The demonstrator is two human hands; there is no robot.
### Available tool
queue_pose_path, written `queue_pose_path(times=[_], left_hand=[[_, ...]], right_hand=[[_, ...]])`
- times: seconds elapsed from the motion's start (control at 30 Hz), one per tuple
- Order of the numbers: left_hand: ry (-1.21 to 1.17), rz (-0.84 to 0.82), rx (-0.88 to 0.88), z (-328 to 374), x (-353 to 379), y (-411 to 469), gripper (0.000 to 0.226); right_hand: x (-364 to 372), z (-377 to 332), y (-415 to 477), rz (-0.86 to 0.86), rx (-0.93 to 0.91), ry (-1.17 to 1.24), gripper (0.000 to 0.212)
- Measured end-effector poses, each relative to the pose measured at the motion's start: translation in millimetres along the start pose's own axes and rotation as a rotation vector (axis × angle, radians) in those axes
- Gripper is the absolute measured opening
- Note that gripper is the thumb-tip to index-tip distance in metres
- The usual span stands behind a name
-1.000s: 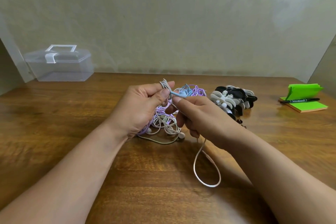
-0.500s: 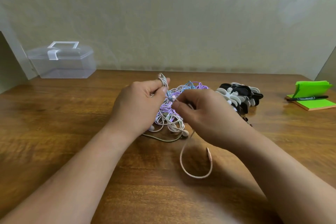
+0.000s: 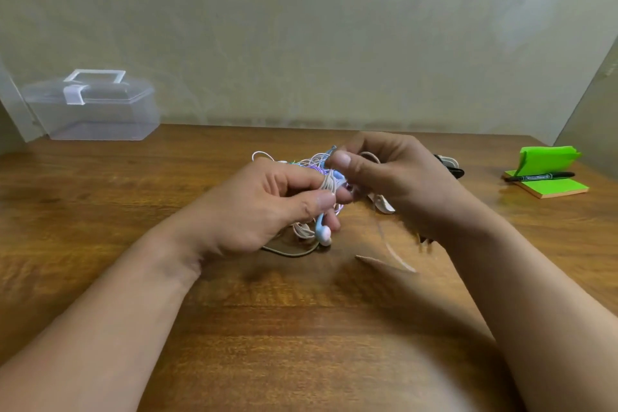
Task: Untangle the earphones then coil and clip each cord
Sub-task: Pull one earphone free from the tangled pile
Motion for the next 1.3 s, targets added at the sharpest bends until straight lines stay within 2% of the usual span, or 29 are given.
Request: queue_pose_path(times=[0.07,0.13,0.2,0.3,0.43,0.57,0.63,0.8,0.87,0.93,1.0,1.1,1.17,1.3], left_hand=[[-0.188,0.004,-0.004,4,1,-2,0.026],[-0.212,0.043,0.024,5,-2,1,0.026],[-0.306,0.151,0.034,-4,-15,5,0.026],[-0.403,0.344,0.012,-17,-37,8,0.028],[-0.317,0.505,-0.011,-13,-42,5,0.027],[0.023,0.576,0.005,-20,-50,5,0.020],[0.104,0.585,0.004,-21,-51,4,0.018],[0.207,0.651,0.017,-17,-51,-3,0.015],[0.347,0.623,0.024,-16,-50,-2,0.014],[0.444,0.544,-0.008,-16,-44,1,0.013],[0.450,0.440,-0.047,-15,-36,4,0.014],[0.289,0.231,-0.072,-19,-18,8,0.016],[0.187,0.116,-0.056,-17,-7,8,0.025],[-0.088,-0.006,-0.024,-8,7,4,0.031]], right_hand=[[10,12,1,-0.062,0.053,0.131,0.020],[26,22,0,-0.114,0.098,0.230,0.032],[37,28,-3,-0.136,0.138,0.230,0.041],[47,32,-6,-0.160,0.170,0.111,0.028],[57,30,-12,-0.204,0.236,0.011,0.016],[50,18,-12,-0.159,0.195,-0.224,0.015],[42,13,-11,-0.106,0.160,-0.337,0.018],[46,8,-14,-0.153,0.175,-0.334,0.013],[42,2,-13,-0.134,0.143,-0.341,0.008],[28,-7,-9,-0.030,0.076,-0.358,0.006],[13,-17,-6,0.066,-0.006,-0.357,0.011],[-7,-22,-4,0.159,-0.071,-0.221,0.020],[-19,-17,-2,0.214,-0.056,-0.077,0.020],[-33,-1,2,0.277,-0.008,0.202,0.014]])
Point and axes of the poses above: each hand's wrist, its own y-axis towards the middle knuckle, its own x-axis out of the palm, z = x × y, the point moved 9 cm from there along y, towards the middle knuckle, and after that the axes turned 2 degrees about z, right-handed, at the moved point
